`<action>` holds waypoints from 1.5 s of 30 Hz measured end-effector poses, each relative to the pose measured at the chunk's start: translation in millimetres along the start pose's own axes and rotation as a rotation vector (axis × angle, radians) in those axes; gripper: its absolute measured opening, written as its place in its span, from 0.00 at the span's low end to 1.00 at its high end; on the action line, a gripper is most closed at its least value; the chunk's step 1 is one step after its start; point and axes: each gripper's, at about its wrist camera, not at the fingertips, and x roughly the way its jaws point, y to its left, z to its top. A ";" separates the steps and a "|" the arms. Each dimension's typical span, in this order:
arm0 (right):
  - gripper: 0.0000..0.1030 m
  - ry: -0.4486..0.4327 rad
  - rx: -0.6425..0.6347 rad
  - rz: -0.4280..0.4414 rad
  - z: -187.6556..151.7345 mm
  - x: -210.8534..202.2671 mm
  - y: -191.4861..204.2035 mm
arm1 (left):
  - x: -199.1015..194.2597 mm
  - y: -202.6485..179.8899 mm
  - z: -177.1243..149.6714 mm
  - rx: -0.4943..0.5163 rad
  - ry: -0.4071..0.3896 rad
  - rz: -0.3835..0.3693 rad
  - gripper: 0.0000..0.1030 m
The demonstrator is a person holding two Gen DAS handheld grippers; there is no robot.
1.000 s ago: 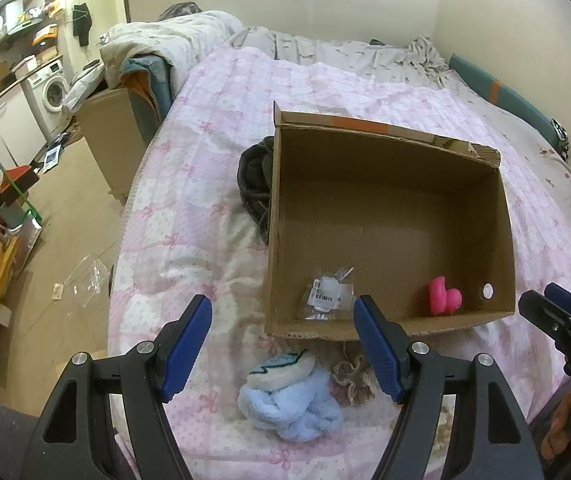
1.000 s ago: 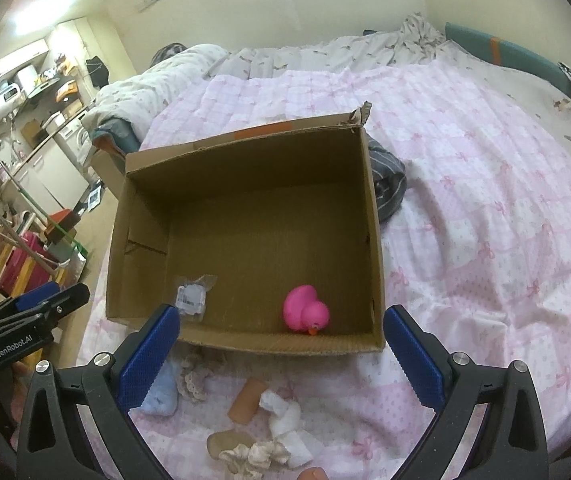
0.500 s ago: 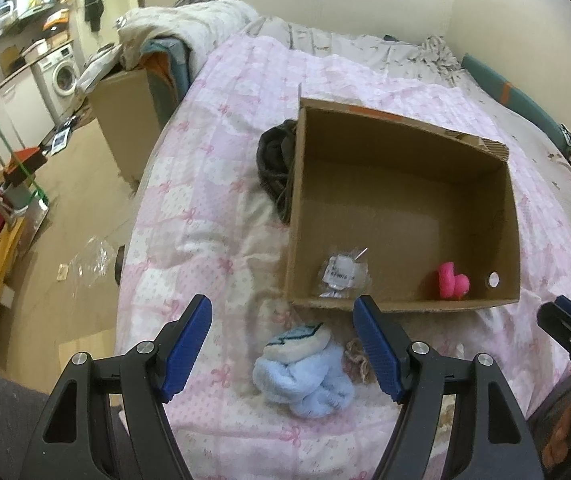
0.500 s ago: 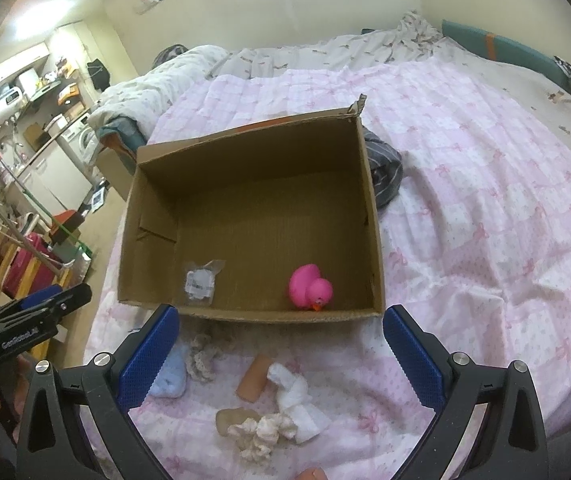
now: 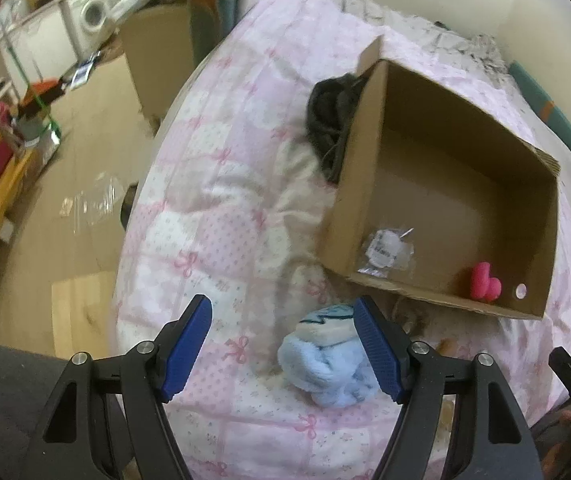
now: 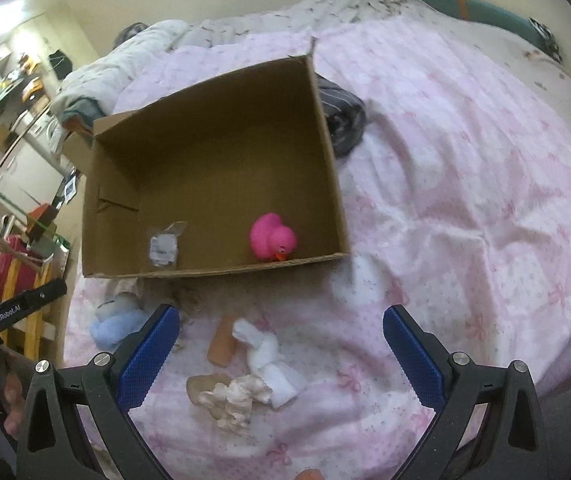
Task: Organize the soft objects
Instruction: 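Grasp the light-blue plush toy with the left tool, then lift the plush with the left tool while the right tool grasps the white cloth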
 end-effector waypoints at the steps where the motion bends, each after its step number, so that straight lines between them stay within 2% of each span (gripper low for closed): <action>1: 1.00 0.005 0.015 0.006 0.5 0.9 -2.6 | 5.7 2.8 -0.3 -0.012 0.028 -0.003 0.69; 8: 1.00 0.085 0.124 0.046 -1.2 19.4 -18.0 | 46.6 -2.3 -10.1 -0.024 0.205 -0.050 0.69; 12: 1.00 0.102 0.132 0.055 -2.6 24.1 -18.0 | 67.5 -22.7 -14.9 0.030 0.263 -0.081 0.70; 16: 1.00 0.114 0.133 0.058 -2.6 26.8 -18.4 | 88.2 -42.7 -21.9 0.107 0.311 -0.067 0.70; 19: 1.00 0.129 0.132 0.055 -2.7 31.2 -17.9 | 93.3 -48.7 -26.3 0.128 0.287 -0.036 0.70; 21: 1.00 0.135 0.132 0.055 -2.8 32.3 -17.4 | 94.9 -54.0 -28.5 0.151 0.277 -0.028 0.65; 22: 1.00 0.137 0.131 0.055 -2.7 33.1 -17.0 | 95.3 -56.8 -29.9 0.170 0.272 -0.021 0.42; 23: 1.00 0.139 0.131 0.056 -2.8 33.8 -16.7 | 97.0 -58.8 -31.3 0.186 0.279 -0.023 0.28; 26: 1.00 0.146 0.129 0.056 -2.5 36.6 -16.2 | 93.5 -57.2 -31.2 0.167 0.284 -0.069 0.20; 34: 1.00 0.177 0.143 0.081 -4.1 42.5 -17.4 | 31.2 -37.5 -18.1 0.141 0.212 -0.119 0.17; 38: 1.00 0.185 0.164 0.109 -3.1 44.1 -19.4 | 2.2 -26.0 -15.8 0.183 0.158 -0.111 0.17; 40: 1.00 0.187 0.169 0.118 -3.1 43.3 -18.9 | -2.5 -27.5 -20.1 0.201 0.142 -0.096 0.17; 45: 1.00 0.209 0.174 0.174 -4.8 44.1 -17.2 | 2.4 -37.0 -31.4 0.204 0.154 -0.119 0.17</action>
